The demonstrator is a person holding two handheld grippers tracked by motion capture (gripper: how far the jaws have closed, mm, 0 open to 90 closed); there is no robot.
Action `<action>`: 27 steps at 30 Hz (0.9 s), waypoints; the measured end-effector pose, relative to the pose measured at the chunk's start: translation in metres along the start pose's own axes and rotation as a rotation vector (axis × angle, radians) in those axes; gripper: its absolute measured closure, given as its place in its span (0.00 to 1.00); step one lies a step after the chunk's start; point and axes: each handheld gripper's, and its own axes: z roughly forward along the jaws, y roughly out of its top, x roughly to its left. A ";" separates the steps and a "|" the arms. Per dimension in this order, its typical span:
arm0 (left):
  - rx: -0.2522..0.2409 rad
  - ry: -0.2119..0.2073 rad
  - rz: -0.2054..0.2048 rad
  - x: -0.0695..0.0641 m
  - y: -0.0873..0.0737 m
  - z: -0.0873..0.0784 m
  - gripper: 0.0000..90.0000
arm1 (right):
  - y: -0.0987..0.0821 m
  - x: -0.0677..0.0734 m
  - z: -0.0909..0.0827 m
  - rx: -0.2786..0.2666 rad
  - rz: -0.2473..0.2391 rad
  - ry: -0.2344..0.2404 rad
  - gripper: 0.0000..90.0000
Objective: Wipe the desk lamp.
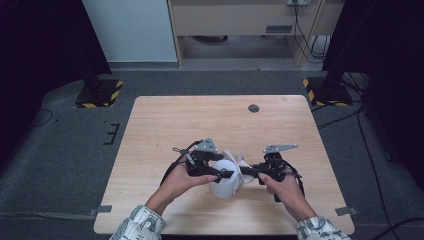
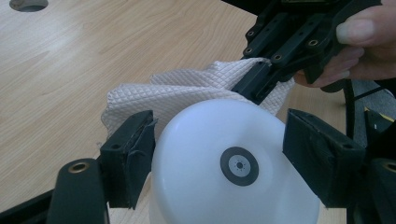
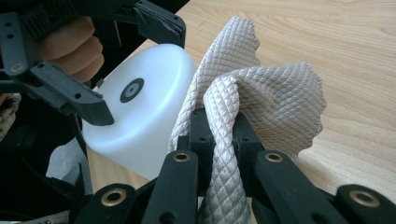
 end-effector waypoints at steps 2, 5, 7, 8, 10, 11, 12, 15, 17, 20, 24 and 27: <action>0.001 0.009 0.003 0.000 0.000 0.000 0.27 | 0.001 0.000 0.000 -0.002 0.003 0.001 0.92; 0.006 0.024 0.020 -0.002 0.002 0.001 0.24 | 0.002 0.001 -0.001 0.003 -0.014 -0.005 0.92; 0.004 0.039 0.024 -0.004 0.002 0.001 0.22 | 0.003 0.002 -0.001 0.005 -0.013 -0.005 0.92; 0.005 0.044 0.030 -0.005 0.003 0.002 0.20 | 0.003 0.002 -0.001 0.007 -0.019 -0.010 0.92; 0.000 0.044 0.038 -0.006 0.003 0.001 0.19 | 0.004 0.003 -0.002 0.008 -0.024 -0.012 0.92; -0.003 0.045 0.038 -0.006 0.003 0.001 0.19 | 0.004 0.003 -0.002 0.008 -0.028 -0.015 0.92; -0.003 0.046 0.037 -0.007 0.004 0.000 0.19 | 0.004 0.003 -0.003 0.007 -0.026 -0.013 0.92; -0.008 0.046 0.040 -0.007 0.004 -0.001 0.20 | 0.004 0.002 -0.002 0.010 -0.029 -0.015 0.92; -0.015 0.053 0.041 -0.008 0.004 -0.005 0.20 | 0.004 0.002 -0.002 0.012 -0.030 -0.023 0.92; -0.027 0.074 0.049 -0.009 0.003 -0.012 0.19 | 0.007 0.002 -0.005 0.015 -0.040 -0.038 0.92; -0.055 0.114 0.047 -0.006 -0.004 -0.031 0.18 | 0.019 0.004 -0.012 0.023 -0.074 -0.071 0.92; -0.076 0.156 0.022 0.000 -0.015 -0.048 0.18 | 0.033 0.006 -0.015 0.039 -0.108 -0.104 0.92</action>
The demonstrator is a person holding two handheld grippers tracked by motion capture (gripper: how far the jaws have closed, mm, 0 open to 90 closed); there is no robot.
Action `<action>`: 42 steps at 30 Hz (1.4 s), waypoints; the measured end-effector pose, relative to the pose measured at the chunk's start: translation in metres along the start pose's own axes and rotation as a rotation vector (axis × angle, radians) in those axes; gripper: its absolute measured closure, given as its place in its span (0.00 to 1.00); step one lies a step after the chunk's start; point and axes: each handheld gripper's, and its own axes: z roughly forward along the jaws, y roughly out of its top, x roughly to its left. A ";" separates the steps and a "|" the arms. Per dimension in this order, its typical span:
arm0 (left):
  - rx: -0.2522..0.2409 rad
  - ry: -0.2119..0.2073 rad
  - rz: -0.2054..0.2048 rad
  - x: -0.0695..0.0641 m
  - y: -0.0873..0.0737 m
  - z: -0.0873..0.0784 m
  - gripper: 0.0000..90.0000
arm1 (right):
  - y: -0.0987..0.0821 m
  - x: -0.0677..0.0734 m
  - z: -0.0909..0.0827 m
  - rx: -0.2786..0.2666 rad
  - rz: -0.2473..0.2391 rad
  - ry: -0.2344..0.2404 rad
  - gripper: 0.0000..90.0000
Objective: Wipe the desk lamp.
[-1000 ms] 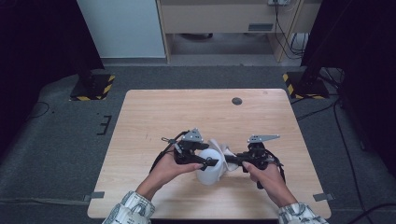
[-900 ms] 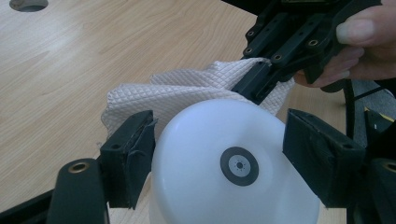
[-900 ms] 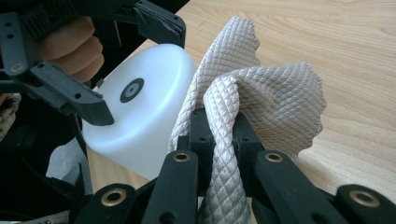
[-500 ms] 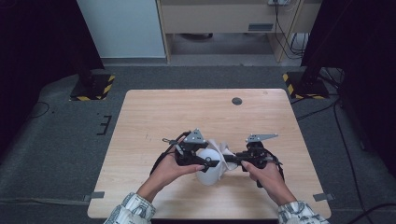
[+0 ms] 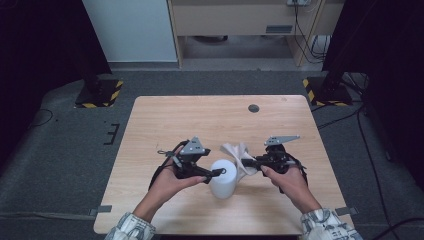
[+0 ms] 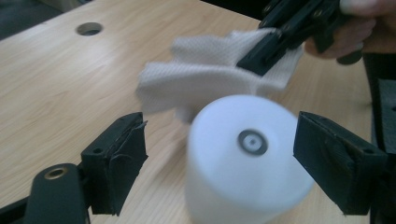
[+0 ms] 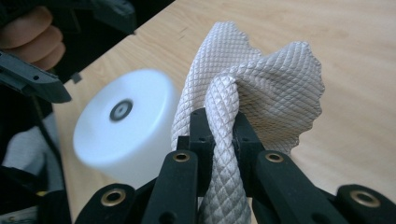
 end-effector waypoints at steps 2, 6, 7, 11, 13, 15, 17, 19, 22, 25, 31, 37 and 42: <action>-0.023 0.044 -0.051 0.012 -0.014 -0.015 0.18 | 0.019 0.000 -0.001 0.011 -0.035 -0.022 0.92; -0.042 0.097 -0.103 0.027 -0.032 -0.028 0.18 | 0.040 -0.001 0.005 0.035 -0.064 -0.043 0.92; -0.038 0.122 -0.125 0.034 -0.041 -0.031 0.18 | 0.046 -0.001 0.007 0.043 -0.070 -0.048 0.92; -0.026 0.168 -0.201 0.050 -0.065 -0.039 0.18 | 0.072 0.004 0.029 0.093 -0.105 -0.048 0.92; -0.018 0.187 -0.223 0.056 -0.073 -0.041 0.18 | 0.082 0.007 0.041 0.122 -0.125 -0.047 0.92; -0.013 0.194 -0.243 0.061 -0.080 -0.042 0.18 | 0.092 0.009 0.055 0.145 -0.140 -0.038 0.92; -0.007 0.207 -0.253 0.064 -0.085 -0.042 0.19 | 0.101 0.011 0.073 0.174 -0.152 -0.029 0.92; 0.003 0.222 -0.264 0.066 -0.089 -0.043 0.19 | 0.106 0.014 0.088 0.206 -0.161 -0.023 0.92; 0.007 0.232 -0.269 0.068 -0.093 -0.043 0.19 | 0.112 0.020 0.112 0.248 -0.177 -0.007 0.92; 0.002 0.235 -0.269 0.068 -0.092 -0.045 0.19 | 0.115 0.034 0.140 0.298 -0.210 0.019 0.89; -0.003 0.247 -0.260 0.066 -0.092 -0.046 0.19 | 0.113 0.049 0.162 0.350 -0.234 0.036 0.59; -0.005 0.246 -0.256 0.066 -0.090 -0.045 0.19 | 0.115 0.049 0.152 0.318 -0.233 0.047 0.53; 0.000 0.238 -0.245 0.064 -0.089 -0.042 0.19 | 0.118 0.045 0.139 0.280 -0.223 0.024 0.53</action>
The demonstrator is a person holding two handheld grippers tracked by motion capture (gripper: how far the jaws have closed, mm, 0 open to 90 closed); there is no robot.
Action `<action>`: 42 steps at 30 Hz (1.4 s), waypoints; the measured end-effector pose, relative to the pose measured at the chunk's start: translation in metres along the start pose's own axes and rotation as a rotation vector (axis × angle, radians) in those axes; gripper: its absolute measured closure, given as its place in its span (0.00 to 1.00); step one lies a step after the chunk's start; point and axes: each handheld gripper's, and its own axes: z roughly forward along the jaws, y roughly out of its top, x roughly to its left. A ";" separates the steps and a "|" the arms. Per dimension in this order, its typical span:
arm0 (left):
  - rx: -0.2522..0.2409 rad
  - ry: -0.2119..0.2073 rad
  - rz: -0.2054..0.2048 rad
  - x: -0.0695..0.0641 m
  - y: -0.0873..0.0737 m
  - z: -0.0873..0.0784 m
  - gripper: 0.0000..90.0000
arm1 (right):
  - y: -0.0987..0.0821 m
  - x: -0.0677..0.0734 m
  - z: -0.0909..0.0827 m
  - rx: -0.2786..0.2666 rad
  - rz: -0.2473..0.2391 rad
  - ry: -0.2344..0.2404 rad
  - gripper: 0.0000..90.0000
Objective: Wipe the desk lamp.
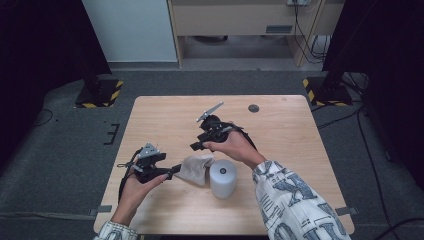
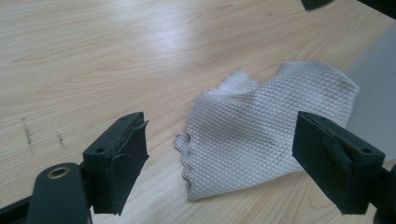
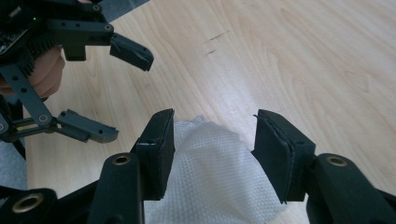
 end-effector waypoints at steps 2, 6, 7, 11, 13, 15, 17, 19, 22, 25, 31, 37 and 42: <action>0.003 -0.009 0.015 -0.002 0.000 0.001 0.19 | -0.003 -0.003 -0.006 -0.015 0.008 -0.011 0.53; 0.008 -0.033 0.040 -0.007 0.001 0.004 0.18 | -0.010 -0.008 -0.016 -0.036 0.029 -0.032 0.52; 0.012 -0.039 0.044 -0.009 0.001 0.005 0.18 | -0.013 -0.010 -0.019 -0.045 0.038 -0.038 0.52; 0.024 -0.058 0.074 -0.017 0.002 0.012 0.17 | -0.028 -0.018 -0.033 -0.081 0.068 -0.073 0.51; 0.023 -0.061 0.085 -0.020 0.003 0.014 0.16 | -0.035 -0.023 -0.040 -0.094 0.087 -0.087 0.51; 0.022 -0.066 0.095 -0.022 0.004 0.016 0.16 | -0.040 -0.026 -0.045 -0.100 0.096 -0.105 0.51; 0.018 -0.069 0.096 -0.024 0.006 0.018 0.15 | -0.047 -0.030 -0.052 -0.113 0.114 -0.117 0.52; 0.016 -0.072 0.096 -0.025 0.009 0.019 0.15 | -0.056 -0.034 -0.060 -0.126 0.127 -0.134 0.53; 0.009 -0.073 0.081 -0.028 0.015 0.019 0.16 | -0.068 -0.040 -0.070 -0.140 0.147 -0.158 0.55; 0.001 -0.076 0.076 -0.029 0.023 0.019 0.20 | -0.086 -0.047 -0.083 -0.160 0.174 -0.191 0.59; 0.009 -0.082 0.065 -0.031 0.035 0.025 0.26 | -0.122 -0.056 -0.098 -0.176 0.210 -0.224 0.69; 0.033 -0.086 0.081 -0.036 0.048 0.035 0.30 | -0.158 -0.061 -0.104 -0.191 0.264 -0.255 0.70; 0.076 -0.101 0.086 -0.037 0.050 0.048 0.31 | -0.181 -0.061 -0.108 -0.206 0.289 -0.276 0.68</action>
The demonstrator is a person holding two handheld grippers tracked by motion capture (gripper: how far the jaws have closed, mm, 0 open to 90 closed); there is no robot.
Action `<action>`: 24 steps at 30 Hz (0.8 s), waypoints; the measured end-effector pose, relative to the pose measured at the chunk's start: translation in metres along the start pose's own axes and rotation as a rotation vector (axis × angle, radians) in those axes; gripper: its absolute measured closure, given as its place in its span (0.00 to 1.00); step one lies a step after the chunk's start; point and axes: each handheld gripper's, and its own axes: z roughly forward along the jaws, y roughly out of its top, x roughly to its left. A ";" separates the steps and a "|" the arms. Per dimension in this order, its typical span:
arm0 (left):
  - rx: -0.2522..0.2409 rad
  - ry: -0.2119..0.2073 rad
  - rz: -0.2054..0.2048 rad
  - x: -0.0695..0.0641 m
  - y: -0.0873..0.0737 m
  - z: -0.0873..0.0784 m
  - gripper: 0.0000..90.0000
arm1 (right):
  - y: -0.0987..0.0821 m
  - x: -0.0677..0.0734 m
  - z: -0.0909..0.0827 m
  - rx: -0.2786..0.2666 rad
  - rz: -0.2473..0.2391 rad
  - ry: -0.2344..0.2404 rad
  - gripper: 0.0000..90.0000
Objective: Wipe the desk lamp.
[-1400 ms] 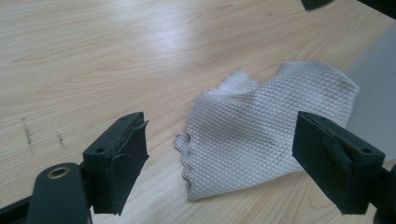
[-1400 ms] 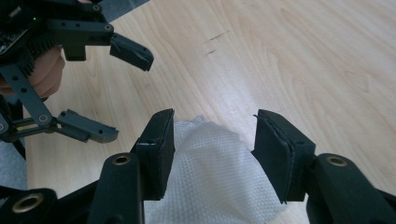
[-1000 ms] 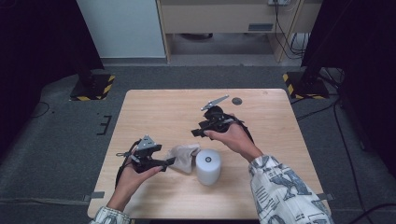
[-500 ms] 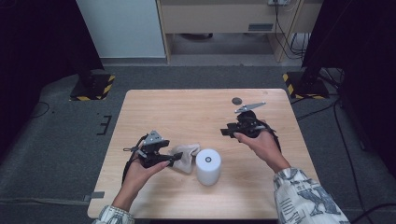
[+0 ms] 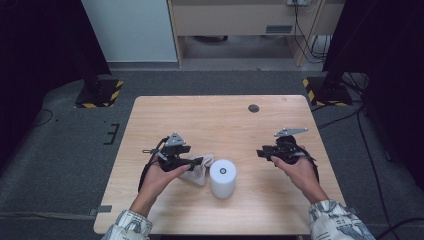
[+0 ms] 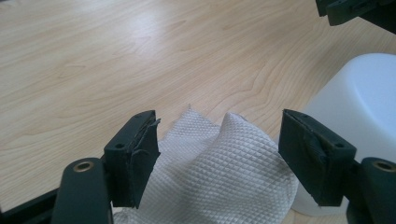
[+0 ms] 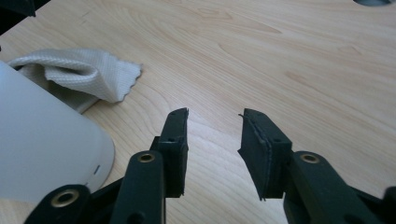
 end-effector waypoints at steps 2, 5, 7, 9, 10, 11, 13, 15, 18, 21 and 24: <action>0.026 0.007 -0.007 0.002 -0.002 0.007 0.31 | -0.006 -0.003 -0.002 -0.004 0.024 -0.013 0.67; 0.032 0.004 -0.026 0.004 -0.006 0.013 0.30 | -0.014 -0.004 -0.005 -0.007 0.032 -0.024 0.66; 0.040 0.003 -0.017 0.003 -0.006 0.015 0.30 | -0.020 -0.004 -0.007 -0.010 0.030 -0.025 0.66; 0.059 0.005 0.002 0.002 -0.007 0.018 0.30 | -0.027 -0.004 -0.009 -0.014 0.031 -0.028 0.65; 0.075 0.013 0.018 0.001 -0.008 0.019 0.30 | -0.029 -0.004 -0.010 -0.013 0.035 -0.030 0.65; 0.098 0.022 0.033 0.000 -0.010 0.021 0.30 | -0.033 -0.004 -0.012 -0.013 0.027 -0.032 0.65; 0.122 0.024 0.041 0.000 -0.014 0.024 0.30 | -0.041 -0.004 -0.016 -0.016 0.032 -0.035 0.65; 0.145 0.020 0.042 0.000 -0.020 0.027 0.30 | -0.050 -0.005 -0.019 -0.022 0.042 -0.035 0.65; 0.167 0.015 0.030 0.000 -0.029 0.033 0.29 | -0.059 -0.007 -0.023 -0.029 0.053 -0.042 0.64; 0.172 0.022 0.022 0.000 -0.035 0.035 0.26 | -0.068 -0.008 -0.026 -0.033 0.067 -0.051 0.64; 0.174 0.025 0.017 0.001 -0.039 0.036 0.24 | -0.075 -0.008 -0.029 -0.044 0.064 -0.064 0.62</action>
